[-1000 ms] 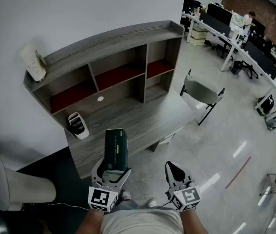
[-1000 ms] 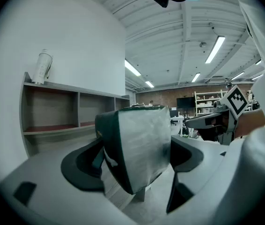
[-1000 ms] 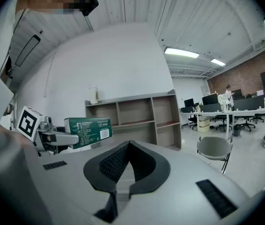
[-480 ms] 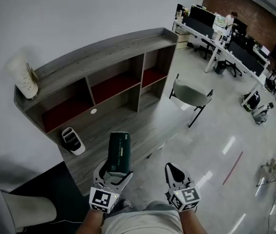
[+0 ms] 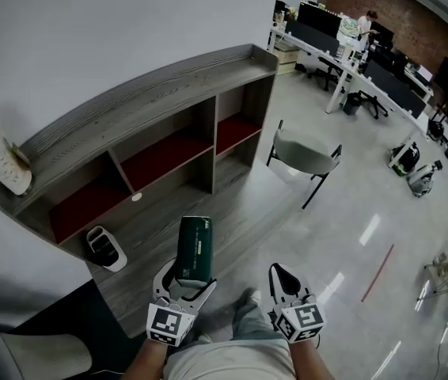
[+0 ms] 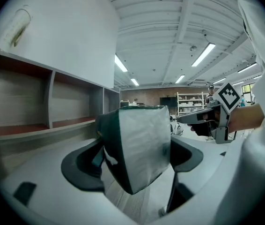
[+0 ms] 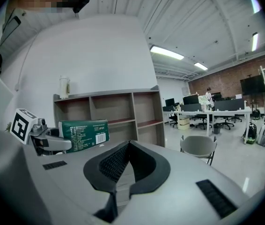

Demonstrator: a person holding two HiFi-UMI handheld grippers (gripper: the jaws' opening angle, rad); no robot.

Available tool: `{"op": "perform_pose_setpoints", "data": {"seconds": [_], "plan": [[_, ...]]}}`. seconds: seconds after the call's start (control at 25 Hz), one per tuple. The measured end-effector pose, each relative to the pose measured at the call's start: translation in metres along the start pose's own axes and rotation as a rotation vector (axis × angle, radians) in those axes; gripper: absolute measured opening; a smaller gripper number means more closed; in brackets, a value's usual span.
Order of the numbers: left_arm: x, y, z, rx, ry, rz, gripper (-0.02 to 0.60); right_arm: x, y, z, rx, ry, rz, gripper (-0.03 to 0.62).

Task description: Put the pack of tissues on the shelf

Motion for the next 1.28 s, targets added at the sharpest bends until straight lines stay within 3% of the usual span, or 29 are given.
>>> {"op": "perform_pose_setpoints", "data": {"seconds": [0.32, 0.48, 0.72, 0.96, 1.28], "plan": [[0.033, 0.004, 0.123, 0.056, -0.013, 0.001, 0.428, 0.037, 0.109, 0.059, 0.066, 0.015, -0.003, 0.028], [0.054, 0.012, 0.183, 0.107, -0.004, -0.042, 0.428, 0.052, 0.170, 0.074, 0.084, 0.018, 0.003, 0.028], [0.075, 0.024, 0.246, 0.157, -0.003, -0.041, 0.428, 0.063, 0.235, 0.085, 0.109, 0.020, 0.002, 0.028], [0.083, 0.025, 0.287, 0.172, -0.015, -0.034, 0.428, 0.065, 0.270, 0.097, 0.110, 0.012, 0.029, 0.028], [0.089, -0.009, 0.343, 0.195, -0.014, -0.055, 0.428, 0.069, 0.283, 0.135, 0.110, -0.015, 0.032, 0.028]]}}
Point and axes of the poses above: the fingertips, and each gripper's own axes: z forward along the fingers, y to its right, x out of its top, the point moved 2 cm from there along -z, backward along the fingers, and after that the axes turned 2 degrees about x, right-handed, at the moved point
